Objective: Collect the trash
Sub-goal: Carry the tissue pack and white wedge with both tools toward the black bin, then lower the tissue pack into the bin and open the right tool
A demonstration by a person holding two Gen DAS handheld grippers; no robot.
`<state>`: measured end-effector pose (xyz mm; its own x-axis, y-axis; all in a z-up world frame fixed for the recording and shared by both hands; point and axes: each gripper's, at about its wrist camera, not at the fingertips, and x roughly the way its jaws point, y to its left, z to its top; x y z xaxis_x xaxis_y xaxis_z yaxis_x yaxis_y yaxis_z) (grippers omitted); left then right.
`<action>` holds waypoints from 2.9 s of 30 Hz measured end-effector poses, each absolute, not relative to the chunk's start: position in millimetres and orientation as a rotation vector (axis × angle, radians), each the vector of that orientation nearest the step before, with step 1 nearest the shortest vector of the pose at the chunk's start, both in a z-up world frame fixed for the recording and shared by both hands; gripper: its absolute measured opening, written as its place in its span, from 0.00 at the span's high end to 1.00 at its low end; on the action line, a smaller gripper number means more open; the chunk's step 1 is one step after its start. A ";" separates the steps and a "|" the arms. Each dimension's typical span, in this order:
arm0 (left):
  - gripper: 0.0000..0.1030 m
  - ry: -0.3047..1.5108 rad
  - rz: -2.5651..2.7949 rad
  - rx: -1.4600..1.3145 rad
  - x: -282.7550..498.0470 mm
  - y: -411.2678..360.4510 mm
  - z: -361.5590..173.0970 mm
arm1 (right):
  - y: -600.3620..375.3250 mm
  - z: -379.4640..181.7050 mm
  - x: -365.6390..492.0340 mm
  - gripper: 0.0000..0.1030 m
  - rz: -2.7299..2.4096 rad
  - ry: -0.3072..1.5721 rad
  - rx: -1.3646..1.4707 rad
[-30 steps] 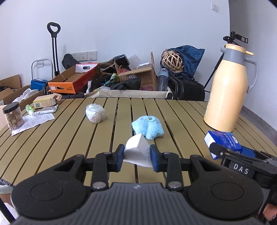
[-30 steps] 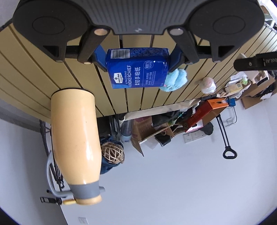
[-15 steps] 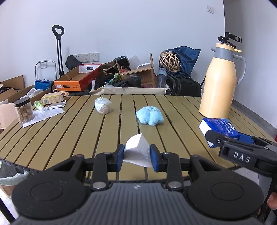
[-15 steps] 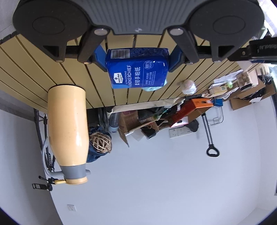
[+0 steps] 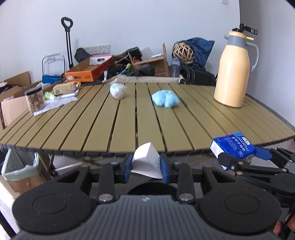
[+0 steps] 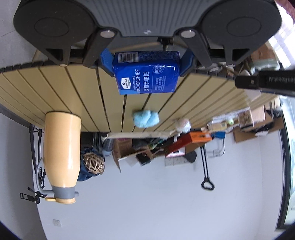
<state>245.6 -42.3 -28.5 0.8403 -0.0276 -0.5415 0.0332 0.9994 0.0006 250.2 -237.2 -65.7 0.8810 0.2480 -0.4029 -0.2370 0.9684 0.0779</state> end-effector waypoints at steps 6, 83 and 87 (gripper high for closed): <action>0.68 0.619 -0.026 0.016 232.6 -38.0 -51.1 | -226.0 -84.5 230.8 0.30 0.271 0.483 -0.008; 0.69 0.980 0.363 -0.188 284.3 69.6 -200.8 | -114.5 -233.5 341.6 0.30 0.311 1.043 -0.148; 0.69 0.984 0.380 -0.192 287.8 74.0 -202.7 | -115.1 -244.6 351.5 0.30 0.288 1.084 -0.124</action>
<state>287.8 74.0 -202.7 0.4950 0.2253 -0.8392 -0.3970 0.9177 0.0122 351.5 -115.1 -244.6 0.4347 0.1703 -0.8843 -0.2913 0.9557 0.0409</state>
